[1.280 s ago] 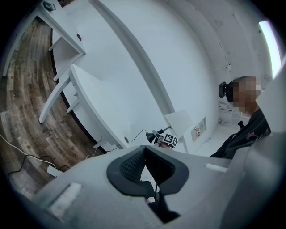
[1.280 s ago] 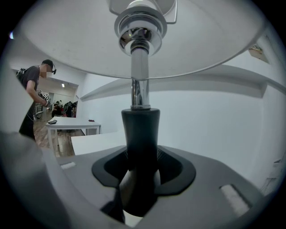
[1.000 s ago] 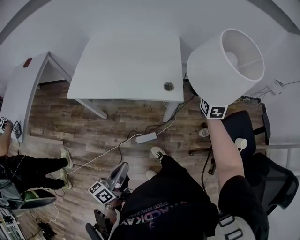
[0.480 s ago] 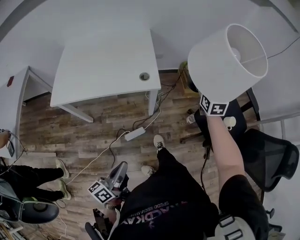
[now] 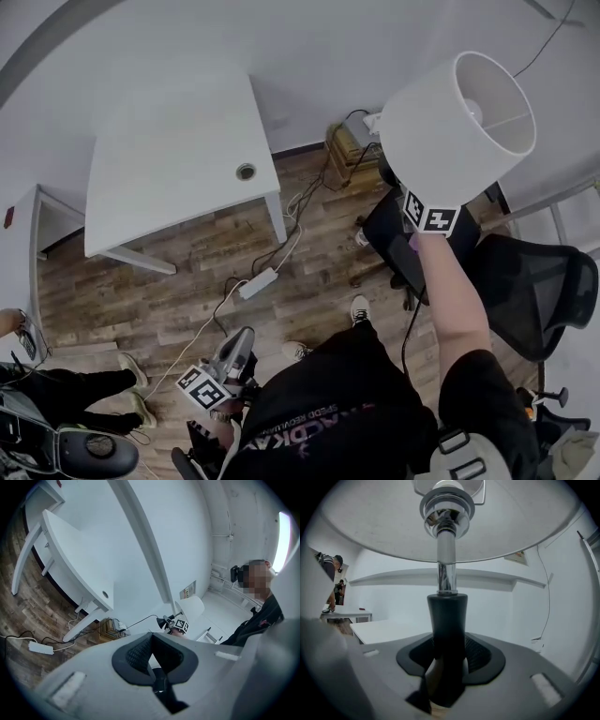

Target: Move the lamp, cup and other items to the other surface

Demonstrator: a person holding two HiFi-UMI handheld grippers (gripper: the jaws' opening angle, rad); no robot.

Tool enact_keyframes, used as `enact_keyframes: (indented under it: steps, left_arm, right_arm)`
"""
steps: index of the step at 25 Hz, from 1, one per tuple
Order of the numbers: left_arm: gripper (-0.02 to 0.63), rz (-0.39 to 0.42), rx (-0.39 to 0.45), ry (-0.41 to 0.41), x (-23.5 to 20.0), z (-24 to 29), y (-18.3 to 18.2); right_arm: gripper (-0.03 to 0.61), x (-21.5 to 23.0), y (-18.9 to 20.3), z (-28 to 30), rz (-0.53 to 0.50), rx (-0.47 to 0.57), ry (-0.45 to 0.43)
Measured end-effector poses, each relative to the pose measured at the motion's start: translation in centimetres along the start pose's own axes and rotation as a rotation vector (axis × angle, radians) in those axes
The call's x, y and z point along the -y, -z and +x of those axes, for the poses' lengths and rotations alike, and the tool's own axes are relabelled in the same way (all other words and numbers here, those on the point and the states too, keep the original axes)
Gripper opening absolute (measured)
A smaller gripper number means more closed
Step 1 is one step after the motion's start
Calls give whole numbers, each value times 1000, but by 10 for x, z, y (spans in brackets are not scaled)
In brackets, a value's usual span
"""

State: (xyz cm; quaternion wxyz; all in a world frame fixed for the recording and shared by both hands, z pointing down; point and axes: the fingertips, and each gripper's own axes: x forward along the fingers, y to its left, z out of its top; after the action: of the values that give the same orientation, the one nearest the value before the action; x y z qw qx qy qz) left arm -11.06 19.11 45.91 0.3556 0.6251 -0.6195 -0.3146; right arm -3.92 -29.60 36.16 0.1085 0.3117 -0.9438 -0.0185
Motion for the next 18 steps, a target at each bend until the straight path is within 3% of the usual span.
enact_keyframes:
  steps: [10, 18]
  left_arm:
    - [-2, -2, -119, 24, 36, 112, 50]
    - [-2, -4, -224, 16, 57, 196, 91]
  right_arm:
    - [175, 135, 49, -15, 42, -49, 65]
    - [175, 255, 101, -31, 105, -80, 170]
